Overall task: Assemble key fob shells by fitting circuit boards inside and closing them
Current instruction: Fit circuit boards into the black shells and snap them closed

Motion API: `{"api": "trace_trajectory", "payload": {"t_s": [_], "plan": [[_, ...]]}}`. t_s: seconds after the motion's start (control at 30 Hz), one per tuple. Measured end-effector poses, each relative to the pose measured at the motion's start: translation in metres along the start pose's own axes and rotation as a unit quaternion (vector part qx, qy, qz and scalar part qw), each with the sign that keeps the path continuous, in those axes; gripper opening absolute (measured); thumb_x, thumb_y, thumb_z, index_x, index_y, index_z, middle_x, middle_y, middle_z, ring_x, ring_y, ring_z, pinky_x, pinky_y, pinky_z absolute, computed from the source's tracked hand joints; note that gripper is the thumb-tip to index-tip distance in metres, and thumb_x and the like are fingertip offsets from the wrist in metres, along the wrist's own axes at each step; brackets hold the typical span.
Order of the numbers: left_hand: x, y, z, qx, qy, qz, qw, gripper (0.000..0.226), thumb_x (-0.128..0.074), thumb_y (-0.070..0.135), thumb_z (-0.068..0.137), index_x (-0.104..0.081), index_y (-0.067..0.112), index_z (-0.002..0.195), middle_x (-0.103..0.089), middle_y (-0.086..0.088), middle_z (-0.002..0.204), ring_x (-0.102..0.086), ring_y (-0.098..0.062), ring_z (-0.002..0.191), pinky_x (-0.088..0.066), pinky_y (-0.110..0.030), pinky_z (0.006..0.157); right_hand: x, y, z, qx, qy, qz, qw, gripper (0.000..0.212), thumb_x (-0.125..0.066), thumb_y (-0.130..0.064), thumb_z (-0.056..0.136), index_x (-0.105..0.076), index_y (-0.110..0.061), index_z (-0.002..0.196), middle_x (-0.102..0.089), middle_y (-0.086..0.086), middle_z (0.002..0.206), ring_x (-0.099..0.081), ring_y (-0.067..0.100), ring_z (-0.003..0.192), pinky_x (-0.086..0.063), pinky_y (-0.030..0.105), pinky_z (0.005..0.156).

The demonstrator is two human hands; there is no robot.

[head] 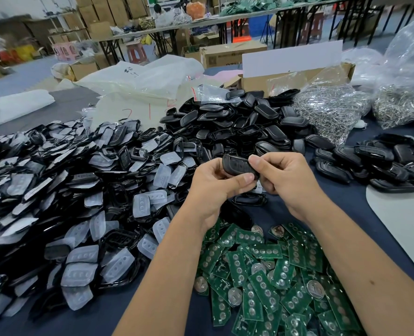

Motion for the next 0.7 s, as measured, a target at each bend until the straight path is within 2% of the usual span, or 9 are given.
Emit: {"api": "trace_trajectory", "payload": {"t_s": [0.2, 0.53, 0.7], "plan": [[0.0007, -0.0010, -0.0005, 0.019, 0.002, -0.017, 1.000, 0.025, -0.073, -0.015, 0.083, -0.065, -0.013, 0.107, -0.073, -0.016, 0.091, -0.076, -0.027, 0.087, -0.062, -0.029, 0.076, -0.0048, -0.0017, -0.0005, -0.005, 0.015, 0.004, 1.000, 0.042, -0.072, -0.029, 0.097, -0.065, -0.018, 0.057, -0.044, -0.003, 0.048, -0.031, 0.011, 0.042, -0.028, 0.020, 0.042], [-0.0013, -0.0047, 0.0004, 0.008, 0.051, -0.006, 0.999, 0.029, -0.078, -0.009, 0.081, -0.067, -0.011, 0.108, -0.074, -0.019, 0.093, -0.077, -0.028, 0.085, -0.062, -0.028, 0.072, -0.0083, 0.0000, -0.0013, -0.018, 0.055, -0.005, 0.998, 0.045, -0.071, -0.030, 0.100, -0.062, -0.020, 0.057, -0.045, 0.000, 0.050, -0.031, 0.012, 0.042, -0.028, 0.020, 0.042], [-0.0045, -0.0041, 0.0062, -0.056, 0.115, 0.084, 0.988, 0.027, -0.083, -0.007, 0.080, -0.067, 0.001, 0.099, -0.073, -0.013, 0.085, -0.075, -0.024, 0.075, -0.062, -0.029, 0.070, -0.0061, 0.0044, -0.0011, -0.056, 0.044, 0.008, 0.997, 0.027, -0.072, -0.026, 0.099, -0.071, -0.022, 0.072, -0.056, 0.001, 0.058, -0.044, 0.012, 0.046, -0.034, 0.020, 0.042]]}}
Point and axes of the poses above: each hand's wrist, its own z-axis towards the middle knuckle, its own x-axis out of the back of the hand, y = z × x, the point moved 2 cm from there along z, towards the middle knuckle
